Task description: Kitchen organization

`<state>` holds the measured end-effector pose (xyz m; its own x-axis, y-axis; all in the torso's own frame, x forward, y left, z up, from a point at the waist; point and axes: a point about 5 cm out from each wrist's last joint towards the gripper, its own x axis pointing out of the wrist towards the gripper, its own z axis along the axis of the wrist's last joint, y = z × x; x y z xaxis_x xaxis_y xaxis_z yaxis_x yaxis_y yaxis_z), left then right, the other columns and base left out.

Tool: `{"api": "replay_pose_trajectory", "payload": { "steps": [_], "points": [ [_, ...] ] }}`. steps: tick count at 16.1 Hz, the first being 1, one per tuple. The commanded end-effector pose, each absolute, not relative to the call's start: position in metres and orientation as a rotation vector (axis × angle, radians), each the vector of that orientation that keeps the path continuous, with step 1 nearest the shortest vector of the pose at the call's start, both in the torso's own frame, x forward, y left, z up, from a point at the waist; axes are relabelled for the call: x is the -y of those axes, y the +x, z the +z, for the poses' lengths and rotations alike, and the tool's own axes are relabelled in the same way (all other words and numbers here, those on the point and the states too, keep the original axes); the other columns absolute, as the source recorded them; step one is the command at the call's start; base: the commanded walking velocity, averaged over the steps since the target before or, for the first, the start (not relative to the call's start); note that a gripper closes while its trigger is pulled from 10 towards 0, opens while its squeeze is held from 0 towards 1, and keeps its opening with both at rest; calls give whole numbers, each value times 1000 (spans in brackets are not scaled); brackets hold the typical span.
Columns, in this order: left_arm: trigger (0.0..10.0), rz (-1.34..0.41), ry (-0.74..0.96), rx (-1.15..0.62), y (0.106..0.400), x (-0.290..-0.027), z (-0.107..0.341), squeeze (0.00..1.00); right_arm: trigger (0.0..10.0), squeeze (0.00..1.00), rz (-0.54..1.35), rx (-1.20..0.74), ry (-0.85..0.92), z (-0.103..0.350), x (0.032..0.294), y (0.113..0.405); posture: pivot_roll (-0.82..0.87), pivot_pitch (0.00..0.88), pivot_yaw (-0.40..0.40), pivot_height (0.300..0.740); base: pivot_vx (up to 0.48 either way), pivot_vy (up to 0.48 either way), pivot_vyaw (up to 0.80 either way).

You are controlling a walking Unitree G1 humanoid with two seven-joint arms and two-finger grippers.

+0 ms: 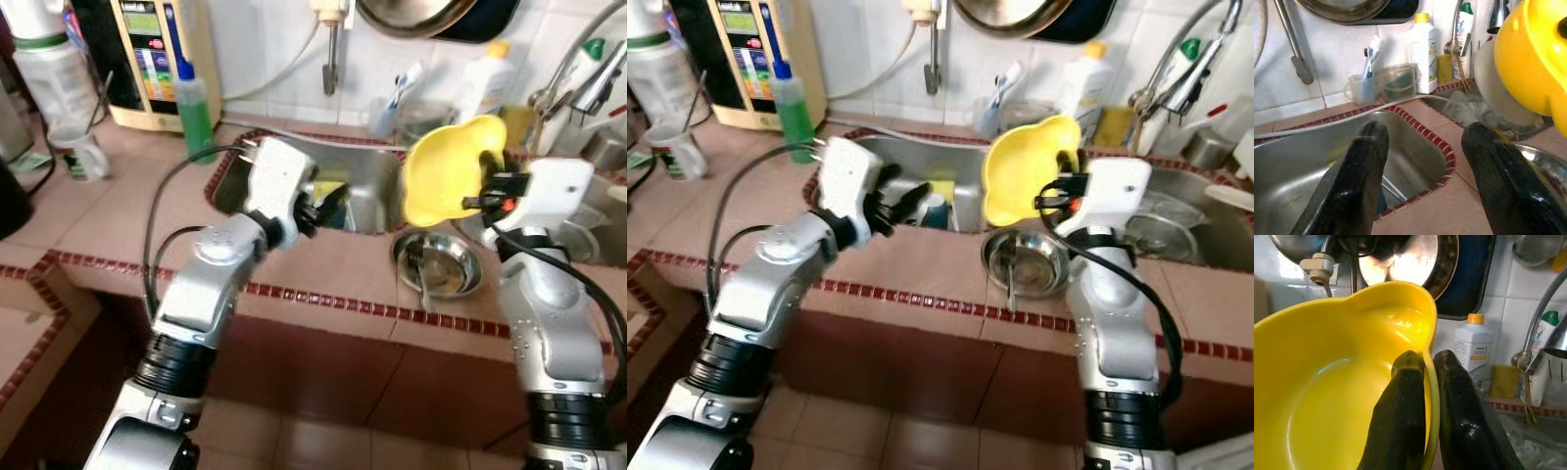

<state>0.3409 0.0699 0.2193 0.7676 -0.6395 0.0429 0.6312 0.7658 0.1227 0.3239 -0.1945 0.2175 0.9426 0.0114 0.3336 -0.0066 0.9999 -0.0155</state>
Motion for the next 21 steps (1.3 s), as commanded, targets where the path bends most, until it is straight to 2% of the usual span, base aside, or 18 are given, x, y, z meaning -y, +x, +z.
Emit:
{"api": "replay_pose_trajectory", "payload": {
  "steps": [1, 8, 18, 21],
  "points": [
    [10000, -679, 116, 95, 342, -76, 223, 0, 10000, 0, 27, 351, -16, 220, 189, 325, -55, 29, -16, 740, 289, 0, 0],
    [10000, -684, 114, 97, 342, -75, 224, 0, 10000, 0, 39, 358, -23, 221, 187, 326, -57, 18, -16, 740, 291, 0, 0],
    [10000, -672, 98, 79, 344, -75, 223, 0, 10000, 0, 28, 347, -39, 221, 192, 326, -63, 33, -19, 740, 0, 0, 0],
    [10000, -673, 94, 79, 344, -75, 223, 0, 10000, 0, 26, 346, -41, 221, 193, 326, -63, 36, -20, 740, 256, 0, 0]
  ]
}}
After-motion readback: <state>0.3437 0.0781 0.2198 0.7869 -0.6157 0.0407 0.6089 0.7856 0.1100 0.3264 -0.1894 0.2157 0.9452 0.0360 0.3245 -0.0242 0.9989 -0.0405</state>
